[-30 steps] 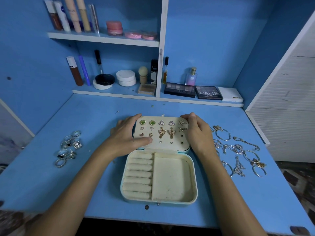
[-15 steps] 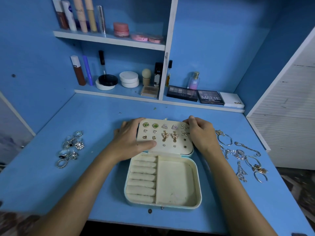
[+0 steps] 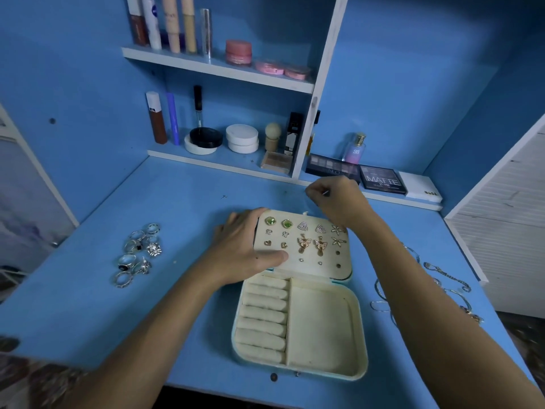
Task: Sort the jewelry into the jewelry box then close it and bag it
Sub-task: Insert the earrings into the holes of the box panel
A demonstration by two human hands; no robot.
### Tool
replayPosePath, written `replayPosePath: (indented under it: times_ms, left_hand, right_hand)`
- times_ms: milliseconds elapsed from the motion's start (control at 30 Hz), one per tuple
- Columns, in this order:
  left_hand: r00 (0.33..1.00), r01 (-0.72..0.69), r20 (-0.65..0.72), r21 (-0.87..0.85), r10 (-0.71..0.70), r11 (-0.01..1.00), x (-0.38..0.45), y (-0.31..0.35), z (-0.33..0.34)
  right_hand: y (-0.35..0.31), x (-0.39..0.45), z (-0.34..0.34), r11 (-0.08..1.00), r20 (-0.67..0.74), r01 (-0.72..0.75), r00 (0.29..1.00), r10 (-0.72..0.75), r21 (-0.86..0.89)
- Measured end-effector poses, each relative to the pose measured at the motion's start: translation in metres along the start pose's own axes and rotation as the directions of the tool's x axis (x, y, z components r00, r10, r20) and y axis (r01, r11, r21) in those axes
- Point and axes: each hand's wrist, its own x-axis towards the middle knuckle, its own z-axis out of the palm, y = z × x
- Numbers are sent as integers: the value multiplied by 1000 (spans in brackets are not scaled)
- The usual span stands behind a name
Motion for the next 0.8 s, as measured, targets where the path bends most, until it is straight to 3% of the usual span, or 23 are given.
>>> replayPosePath:
  times_ms: [367, 567, 800]
  left_hand:
    - [1000, -6, -8, 16, 7, 1000, 2, -1, 1]
    - [1000, -11, -4, 27, 11, 1000, 4, -4, 2]
    - [1000, 0, -1, 23, 0, 1000, 4, -3, 1]
  right_hand:
    - [-3, 50, 26, 928, 185, 250, 961, -204, -276]
    - [-10, 59, 33, 853, 255, 298, 946, -202, -429]
    - [-12, 59, 33, 833, 231, 282, 954, -191, -477]
